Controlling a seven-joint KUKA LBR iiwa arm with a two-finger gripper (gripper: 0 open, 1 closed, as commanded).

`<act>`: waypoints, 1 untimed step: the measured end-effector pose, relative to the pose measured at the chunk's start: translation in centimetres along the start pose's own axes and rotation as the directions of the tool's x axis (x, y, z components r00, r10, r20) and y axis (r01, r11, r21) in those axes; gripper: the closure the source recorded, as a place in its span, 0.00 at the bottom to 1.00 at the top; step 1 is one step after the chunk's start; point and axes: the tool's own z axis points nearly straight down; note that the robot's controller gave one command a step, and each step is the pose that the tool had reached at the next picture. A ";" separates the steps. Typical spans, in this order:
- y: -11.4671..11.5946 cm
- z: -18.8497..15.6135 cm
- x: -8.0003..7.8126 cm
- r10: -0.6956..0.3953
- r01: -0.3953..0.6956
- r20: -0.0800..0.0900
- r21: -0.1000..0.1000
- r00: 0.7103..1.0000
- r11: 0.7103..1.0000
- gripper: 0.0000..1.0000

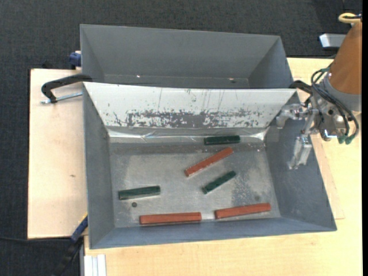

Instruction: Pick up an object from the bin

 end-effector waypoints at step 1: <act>0.0 0.0 0.0 0.000 0.000 0.000 0.000 1.000 1.000 0.00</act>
Offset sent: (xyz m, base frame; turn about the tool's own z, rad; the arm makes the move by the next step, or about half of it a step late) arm -0.0142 0.0585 -0.1702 -0.0501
